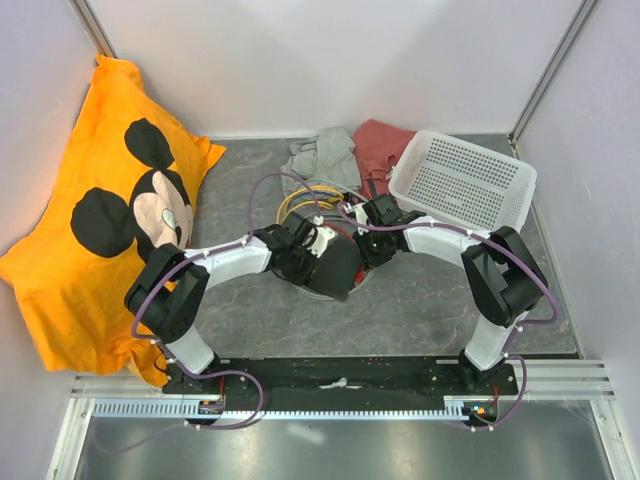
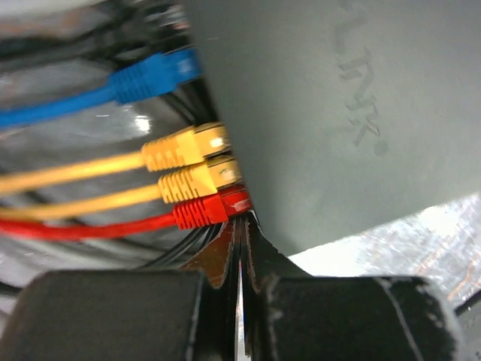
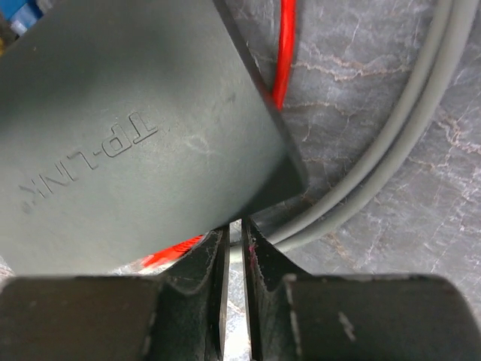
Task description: Pull the plug from the switch port
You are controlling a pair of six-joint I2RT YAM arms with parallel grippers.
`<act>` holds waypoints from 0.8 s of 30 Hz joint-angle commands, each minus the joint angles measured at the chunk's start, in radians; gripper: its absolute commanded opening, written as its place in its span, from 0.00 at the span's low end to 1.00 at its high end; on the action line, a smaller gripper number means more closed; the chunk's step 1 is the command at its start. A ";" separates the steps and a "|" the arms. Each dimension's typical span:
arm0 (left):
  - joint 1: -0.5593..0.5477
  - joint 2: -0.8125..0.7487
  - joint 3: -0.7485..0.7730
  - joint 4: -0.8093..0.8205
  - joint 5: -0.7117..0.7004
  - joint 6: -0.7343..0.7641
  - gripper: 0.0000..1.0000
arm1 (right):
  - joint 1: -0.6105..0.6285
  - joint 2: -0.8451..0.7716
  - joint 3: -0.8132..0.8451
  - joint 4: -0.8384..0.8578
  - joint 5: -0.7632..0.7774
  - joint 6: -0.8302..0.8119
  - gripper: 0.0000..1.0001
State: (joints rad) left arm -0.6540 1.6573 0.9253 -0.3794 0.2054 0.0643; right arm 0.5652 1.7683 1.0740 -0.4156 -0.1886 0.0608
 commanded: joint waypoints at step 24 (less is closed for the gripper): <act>-0.156 -0.207 0.250 -0.174 0.086 -0.006 0.33 | 0.028 -0.262 -0.005 -0.072 0.045 -0.133 0.23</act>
State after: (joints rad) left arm -0.8501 1.5612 1.0599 -0.5461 0.2710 0.0715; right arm 0.6033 1.5398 0.9928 -0.4500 -0.1390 -0.0166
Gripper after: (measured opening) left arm 0.182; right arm 0.233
